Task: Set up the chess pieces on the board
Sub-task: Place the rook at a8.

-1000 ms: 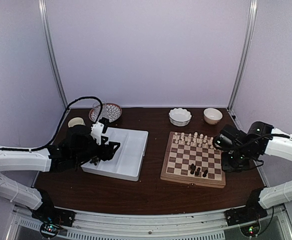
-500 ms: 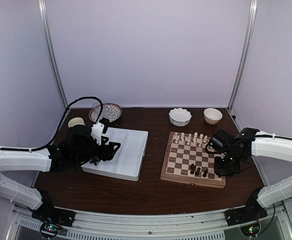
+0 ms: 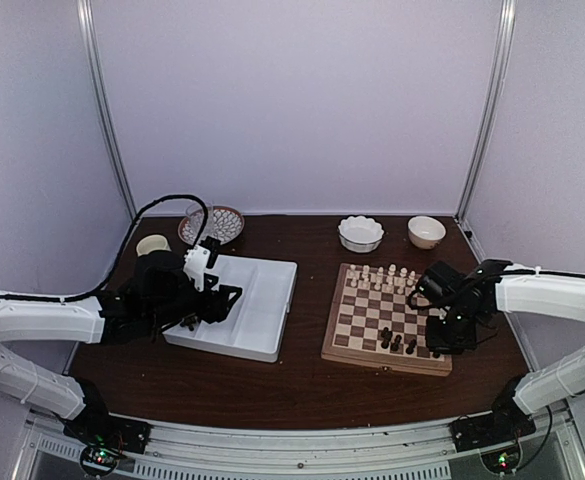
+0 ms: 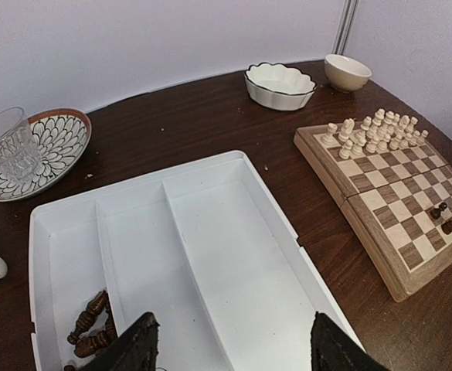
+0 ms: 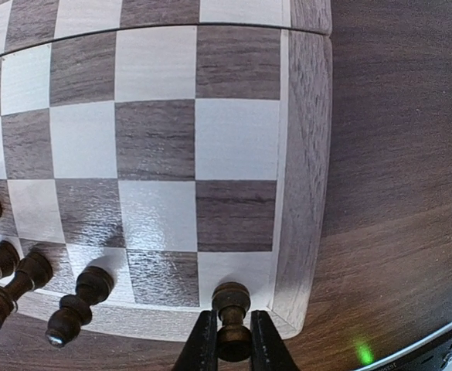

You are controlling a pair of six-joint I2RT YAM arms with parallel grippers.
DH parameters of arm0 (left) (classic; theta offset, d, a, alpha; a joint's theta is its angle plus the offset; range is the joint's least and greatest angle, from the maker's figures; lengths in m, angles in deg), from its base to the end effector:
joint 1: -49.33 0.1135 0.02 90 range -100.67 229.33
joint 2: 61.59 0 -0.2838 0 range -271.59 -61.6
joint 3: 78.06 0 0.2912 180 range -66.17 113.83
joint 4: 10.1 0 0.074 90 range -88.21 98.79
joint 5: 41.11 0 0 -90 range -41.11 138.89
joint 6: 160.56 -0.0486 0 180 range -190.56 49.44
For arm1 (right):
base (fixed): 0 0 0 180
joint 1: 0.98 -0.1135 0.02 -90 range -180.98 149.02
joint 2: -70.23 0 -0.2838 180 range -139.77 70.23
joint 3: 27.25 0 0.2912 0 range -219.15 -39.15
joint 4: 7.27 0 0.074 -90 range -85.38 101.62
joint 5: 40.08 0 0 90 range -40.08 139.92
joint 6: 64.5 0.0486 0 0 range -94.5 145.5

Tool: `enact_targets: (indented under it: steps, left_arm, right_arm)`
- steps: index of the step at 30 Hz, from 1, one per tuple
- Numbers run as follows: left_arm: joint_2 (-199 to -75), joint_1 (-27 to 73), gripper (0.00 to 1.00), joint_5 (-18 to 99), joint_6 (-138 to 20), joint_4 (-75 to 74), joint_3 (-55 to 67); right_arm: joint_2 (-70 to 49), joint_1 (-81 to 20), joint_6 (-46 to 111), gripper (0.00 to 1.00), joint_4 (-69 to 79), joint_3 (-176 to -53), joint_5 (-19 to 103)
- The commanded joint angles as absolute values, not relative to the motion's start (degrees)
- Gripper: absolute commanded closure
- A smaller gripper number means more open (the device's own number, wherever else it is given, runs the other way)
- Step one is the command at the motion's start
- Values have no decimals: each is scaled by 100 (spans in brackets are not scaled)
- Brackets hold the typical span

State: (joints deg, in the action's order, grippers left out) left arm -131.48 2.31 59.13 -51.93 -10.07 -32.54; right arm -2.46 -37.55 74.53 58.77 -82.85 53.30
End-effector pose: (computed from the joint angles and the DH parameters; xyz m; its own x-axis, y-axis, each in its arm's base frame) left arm 0.2099 -0.2126 0.2095 -0.4616 0.0342 -0.8864 0.4877 0.8445 -0.2213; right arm 0.1853 0.1339 0.1772 -0.9676 0.2207 -0.1226 0.2158 0.9751 0.0519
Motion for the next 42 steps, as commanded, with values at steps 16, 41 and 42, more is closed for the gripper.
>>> enact_targets:
  steps: [16, 41, 42]
  left_arm:
    - [-13196, 223, 33, 5844, -5139, -1035, -3139]
    - [-13152, 225, 32, 5935, -5137, -1001, -3151]
    - [-13152, 224, 32, 5968, -5120, -970, -3146]
  right_arm:
    - [-422, -3639, 7252, 84, 5796, -8324, 5464]
    - [240, -3640, 6927, 33, 7005, -9509, 6094]
    - [249, -3640, 6866, 34, 7014, -9591, 6101]
